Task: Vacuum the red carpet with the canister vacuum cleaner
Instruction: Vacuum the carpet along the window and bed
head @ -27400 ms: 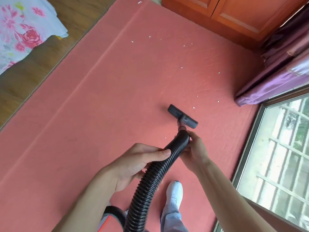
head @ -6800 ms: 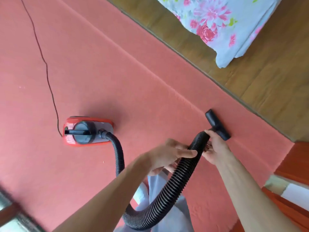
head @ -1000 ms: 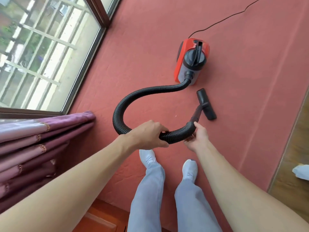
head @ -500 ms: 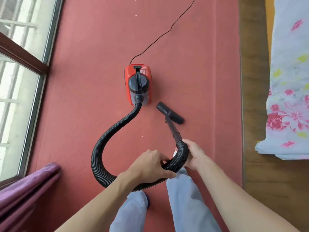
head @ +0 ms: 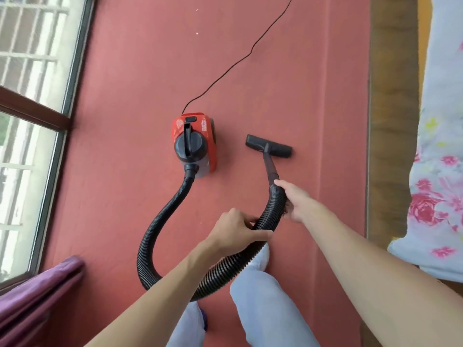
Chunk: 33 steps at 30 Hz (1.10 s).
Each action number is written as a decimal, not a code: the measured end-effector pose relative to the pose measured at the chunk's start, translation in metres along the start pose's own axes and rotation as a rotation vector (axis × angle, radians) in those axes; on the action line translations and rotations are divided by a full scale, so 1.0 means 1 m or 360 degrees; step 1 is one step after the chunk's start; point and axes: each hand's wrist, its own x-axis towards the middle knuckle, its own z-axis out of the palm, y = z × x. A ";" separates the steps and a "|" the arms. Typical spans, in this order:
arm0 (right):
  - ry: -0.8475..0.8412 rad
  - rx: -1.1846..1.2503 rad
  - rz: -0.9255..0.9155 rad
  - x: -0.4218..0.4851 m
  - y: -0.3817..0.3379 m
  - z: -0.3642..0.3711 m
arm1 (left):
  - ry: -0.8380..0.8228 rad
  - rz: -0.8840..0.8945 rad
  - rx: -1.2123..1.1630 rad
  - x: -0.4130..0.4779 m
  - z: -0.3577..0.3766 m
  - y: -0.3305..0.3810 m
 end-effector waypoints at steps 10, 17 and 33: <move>-0.0201 0.0164 0.0158 0.003 -0.076 -0.046 | -0.0154 -0.0027 -0.0081 0.041 -0.023 0.094; -0.0147 0.0052 0.0126 0.037 -0.157 -0.036 | -0.0166 -0.0082 -0.0401 0.106 -0.057 0.119; -0.0016 -0.0334 -0.0234 0.022 -0.434 -0.026 | -0.0259 -0.0027 -0.0885 0.210 -0.203 0.278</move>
